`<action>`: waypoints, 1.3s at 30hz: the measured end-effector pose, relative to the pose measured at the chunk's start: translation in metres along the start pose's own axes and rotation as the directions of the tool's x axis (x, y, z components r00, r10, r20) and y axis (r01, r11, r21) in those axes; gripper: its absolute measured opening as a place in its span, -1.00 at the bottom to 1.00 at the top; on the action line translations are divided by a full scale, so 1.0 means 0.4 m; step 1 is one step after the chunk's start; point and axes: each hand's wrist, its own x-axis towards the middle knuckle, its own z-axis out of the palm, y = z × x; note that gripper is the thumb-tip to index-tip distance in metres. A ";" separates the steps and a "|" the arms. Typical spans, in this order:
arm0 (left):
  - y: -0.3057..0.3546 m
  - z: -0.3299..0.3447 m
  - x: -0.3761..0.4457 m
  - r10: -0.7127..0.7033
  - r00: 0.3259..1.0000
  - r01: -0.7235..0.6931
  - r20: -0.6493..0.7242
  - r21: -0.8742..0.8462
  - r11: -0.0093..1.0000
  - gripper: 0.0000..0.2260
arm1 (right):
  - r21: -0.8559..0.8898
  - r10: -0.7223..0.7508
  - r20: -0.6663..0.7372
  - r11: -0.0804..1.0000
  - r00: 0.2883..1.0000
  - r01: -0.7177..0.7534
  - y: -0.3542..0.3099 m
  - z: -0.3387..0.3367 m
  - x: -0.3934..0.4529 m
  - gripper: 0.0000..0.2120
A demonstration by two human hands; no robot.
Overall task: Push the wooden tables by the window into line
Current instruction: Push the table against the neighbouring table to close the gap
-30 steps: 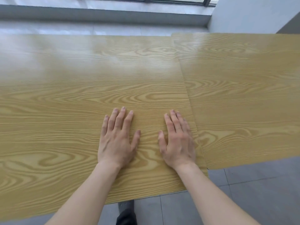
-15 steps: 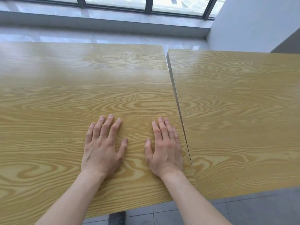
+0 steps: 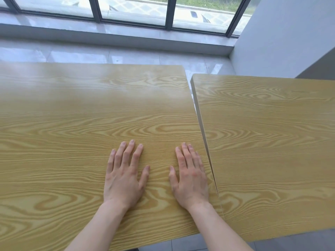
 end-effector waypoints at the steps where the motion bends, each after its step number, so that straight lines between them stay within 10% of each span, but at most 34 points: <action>1: 0.000 -0.013 0.005 -0.001 1.000 0.001 0.023 -0.006 1.000 -0.41 | -0.014 0.005 0.020 1.000 1.000 -0.005 -0.003 -0.014 0.006 -0.42; 9: 0.014 -0.218 0.237 -0.051 0.983 0.048 0.176 0.024 0.999 -0.55 | 0.023 0.025 0.112 0.999 0.993 -0.028 -0.029 -0.156 0.213 -0.58; 26: -0.015 -0.198 0.966 -0.118 0.993 0.118 -0.021 -0.009 0.993 -0.39 | 0.030 -0.183 0.055 0.983 0.982 0.182 -0.025 -0.108 1.030 -0.44; 39: -0.035 -0.118 1.039 -0.209 0.977 0.202 0.032 0.154 0.967 -0.40 | -0.033 -0.162 0.151 0.985 0.975 0.169 -0.057 -0.029 1.099 -0.50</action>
